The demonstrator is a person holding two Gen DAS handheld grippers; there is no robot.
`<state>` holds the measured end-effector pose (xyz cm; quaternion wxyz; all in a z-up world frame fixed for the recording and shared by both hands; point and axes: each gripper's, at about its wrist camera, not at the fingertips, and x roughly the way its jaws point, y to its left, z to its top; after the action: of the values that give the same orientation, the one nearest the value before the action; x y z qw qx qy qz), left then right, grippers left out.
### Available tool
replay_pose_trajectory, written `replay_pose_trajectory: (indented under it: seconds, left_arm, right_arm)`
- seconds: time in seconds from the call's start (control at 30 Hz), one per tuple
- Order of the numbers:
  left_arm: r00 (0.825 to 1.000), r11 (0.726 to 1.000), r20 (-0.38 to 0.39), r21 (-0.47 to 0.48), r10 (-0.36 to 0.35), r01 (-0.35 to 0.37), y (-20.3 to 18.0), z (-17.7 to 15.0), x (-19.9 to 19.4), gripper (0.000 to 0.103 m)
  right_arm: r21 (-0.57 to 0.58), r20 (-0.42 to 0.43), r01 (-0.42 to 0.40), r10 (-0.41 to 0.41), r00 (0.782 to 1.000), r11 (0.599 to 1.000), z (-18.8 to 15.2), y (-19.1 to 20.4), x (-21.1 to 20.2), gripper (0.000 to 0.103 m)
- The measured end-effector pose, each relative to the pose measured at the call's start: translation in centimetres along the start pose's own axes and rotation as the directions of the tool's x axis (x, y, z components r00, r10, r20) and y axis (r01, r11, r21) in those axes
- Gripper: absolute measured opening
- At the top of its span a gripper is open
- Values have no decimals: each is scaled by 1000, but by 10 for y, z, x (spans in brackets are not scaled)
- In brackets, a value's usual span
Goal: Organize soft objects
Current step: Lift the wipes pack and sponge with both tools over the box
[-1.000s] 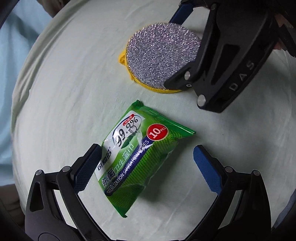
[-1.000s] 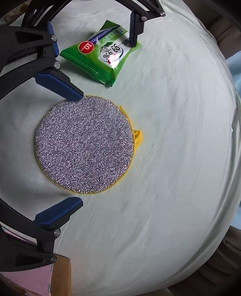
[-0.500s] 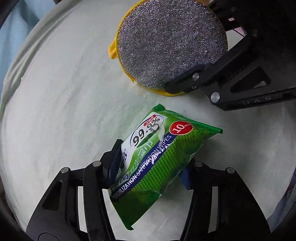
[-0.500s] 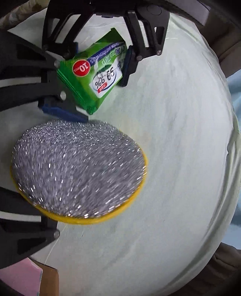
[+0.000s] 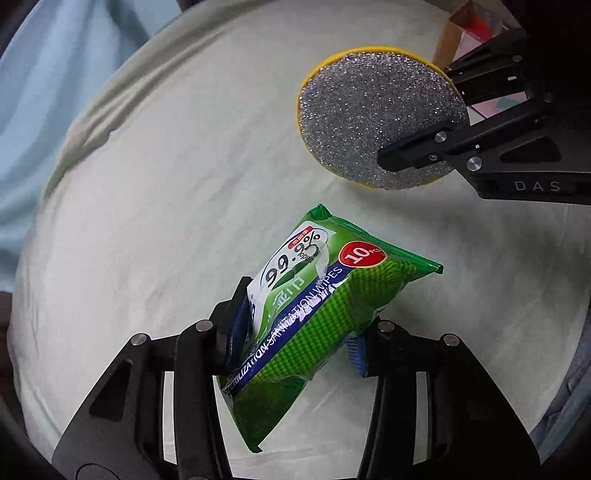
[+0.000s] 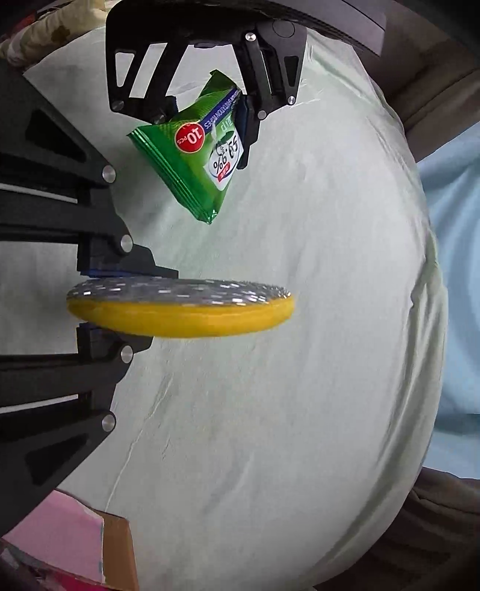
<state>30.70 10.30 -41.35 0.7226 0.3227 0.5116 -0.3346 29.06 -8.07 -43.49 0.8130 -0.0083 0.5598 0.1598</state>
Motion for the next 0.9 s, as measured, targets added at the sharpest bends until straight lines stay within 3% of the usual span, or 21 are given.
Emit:
replay_pose_trajectory:
  seconds: [0.07, 0.2, 0.27, 0.5, 0.7, 0.9]
  left_arm:
    - [1000, 999, 14, -33, 18, -18, 16, 0, -11, 41]
    - [997, 991, 45, -122, 56, -50, 14, -9, -45, 41]
    - [995, 984, 65, -165, 78, -67, 6, -6, -65, 41]
    - [978, 967, 131, -219, 164, -133, -15, 3, -140, 41]
    - [959, 963, 209, -227, 193, -144, -57, 37, -203, 41]
    - [944, 968, 274, -214, 184, -127, -107, 91, -238, 41]
  right_arm:
    - [5, 18, -4, 4, 1000, 1000, -3, 3, -11, 15]
    - [29, 67, -12, 10, 998, 1000, -9, 0, -48, 15]
    - [37, 94, -15, 11, 995, 999, -17, -13, -78, 15]
    - [42, 186, -12, 4, 983, 999, -26, 8, -164, 15]
    - [98, 242, -15, -9, 970, 995, -23, 0, -234, 15]
    - [127, 295, 21, -58, 954, 992, -31, -24, -287, 15]
